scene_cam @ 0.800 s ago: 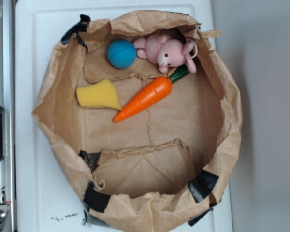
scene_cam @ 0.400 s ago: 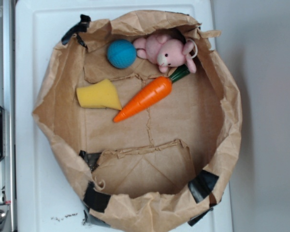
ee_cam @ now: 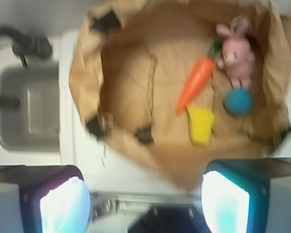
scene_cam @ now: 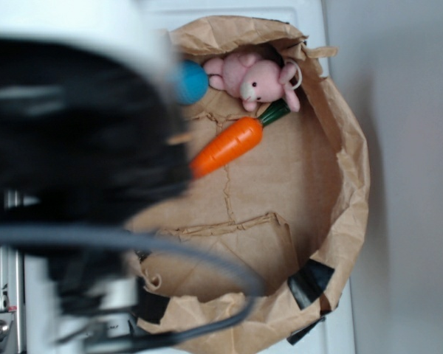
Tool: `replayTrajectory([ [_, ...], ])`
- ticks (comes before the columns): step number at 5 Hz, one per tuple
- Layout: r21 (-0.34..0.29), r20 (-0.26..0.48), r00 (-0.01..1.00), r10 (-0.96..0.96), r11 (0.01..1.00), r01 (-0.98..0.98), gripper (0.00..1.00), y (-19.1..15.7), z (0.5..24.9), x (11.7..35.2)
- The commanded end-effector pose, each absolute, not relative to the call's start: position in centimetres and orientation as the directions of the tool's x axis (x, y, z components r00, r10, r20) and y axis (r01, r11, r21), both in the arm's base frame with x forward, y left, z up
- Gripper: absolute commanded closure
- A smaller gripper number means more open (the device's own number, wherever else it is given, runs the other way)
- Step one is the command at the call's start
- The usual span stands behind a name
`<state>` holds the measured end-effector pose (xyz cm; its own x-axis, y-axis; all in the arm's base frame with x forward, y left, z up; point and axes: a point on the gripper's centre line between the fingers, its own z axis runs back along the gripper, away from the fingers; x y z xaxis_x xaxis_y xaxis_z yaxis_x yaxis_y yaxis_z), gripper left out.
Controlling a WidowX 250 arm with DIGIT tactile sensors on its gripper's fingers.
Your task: Grab the carrot.
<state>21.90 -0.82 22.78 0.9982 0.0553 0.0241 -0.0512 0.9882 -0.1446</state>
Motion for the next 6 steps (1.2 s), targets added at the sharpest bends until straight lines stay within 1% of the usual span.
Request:
replayTrajectory([
  [1, -0.132, 0.091, 0.989, 0.118, 0.986, -0.105, 0.0, 1.6, 21.9, 26.8],
  [3, -0.132, 0.091, 0.989, 0.118, 0.986, -0.105, 0.0, 1.6, 21.9, 26.8],
  [4, -0.139, 0.143, 0.956, 0.258, 0.961, -0.238, 0.0, 2.1, 17.2, 28.2],
  [5, -0.16, 0.151, 0.935, 0.322, 0.941, -0.298, 0.0, 3.2, 13.8, 29.4],
  [6, -0.141, 0.211, 0.905, 0.37, 0.927, -0.347, 0.0, 4.1, 10.6, 30.1],
])
